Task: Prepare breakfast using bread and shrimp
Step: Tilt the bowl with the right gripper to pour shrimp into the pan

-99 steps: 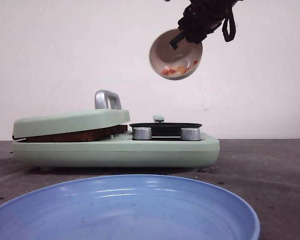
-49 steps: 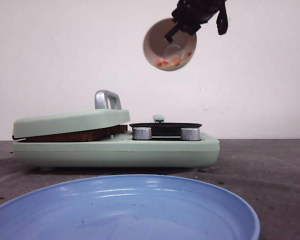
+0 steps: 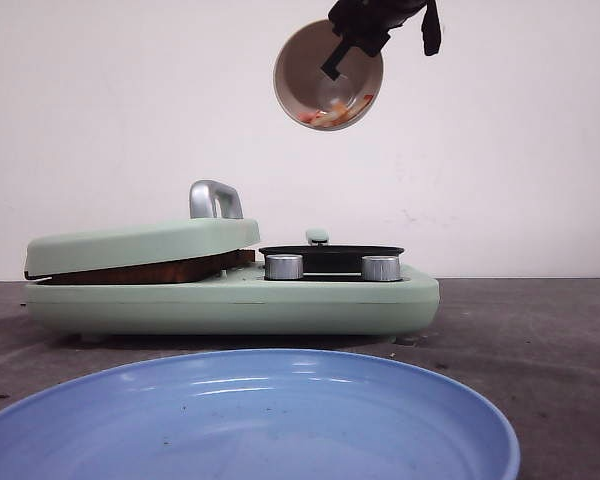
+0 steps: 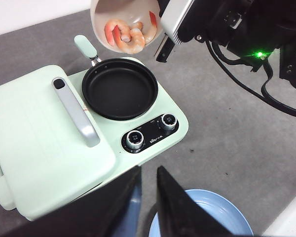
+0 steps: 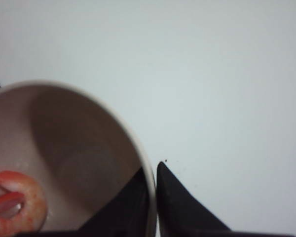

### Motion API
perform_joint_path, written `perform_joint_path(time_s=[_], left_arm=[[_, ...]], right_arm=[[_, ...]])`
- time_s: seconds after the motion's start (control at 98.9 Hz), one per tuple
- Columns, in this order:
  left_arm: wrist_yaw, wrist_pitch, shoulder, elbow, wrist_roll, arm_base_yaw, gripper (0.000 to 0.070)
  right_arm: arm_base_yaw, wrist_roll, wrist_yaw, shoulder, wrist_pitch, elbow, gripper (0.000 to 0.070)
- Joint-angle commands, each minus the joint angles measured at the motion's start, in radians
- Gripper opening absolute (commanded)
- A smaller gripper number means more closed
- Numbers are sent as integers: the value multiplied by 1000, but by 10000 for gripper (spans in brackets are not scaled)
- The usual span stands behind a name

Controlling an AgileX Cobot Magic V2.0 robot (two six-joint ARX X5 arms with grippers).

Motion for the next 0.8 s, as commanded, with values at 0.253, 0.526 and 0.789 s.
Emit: perform_joint_path(time_s=[0.253, 0.526, 0.789], left_arm=[[-1, 1, -6, 13, 17, -10, 0], [-1, 0, -9, 13, 19, -10, 0], [-1, -3, -10, 13, 19, -10, 0]], right_arm=[[9, -132, -4, 9, 86, 26, 3], [11, -168, -16, 9, 101, 26, 3], [17, -231, -37, 9, 134, 26, 3]])
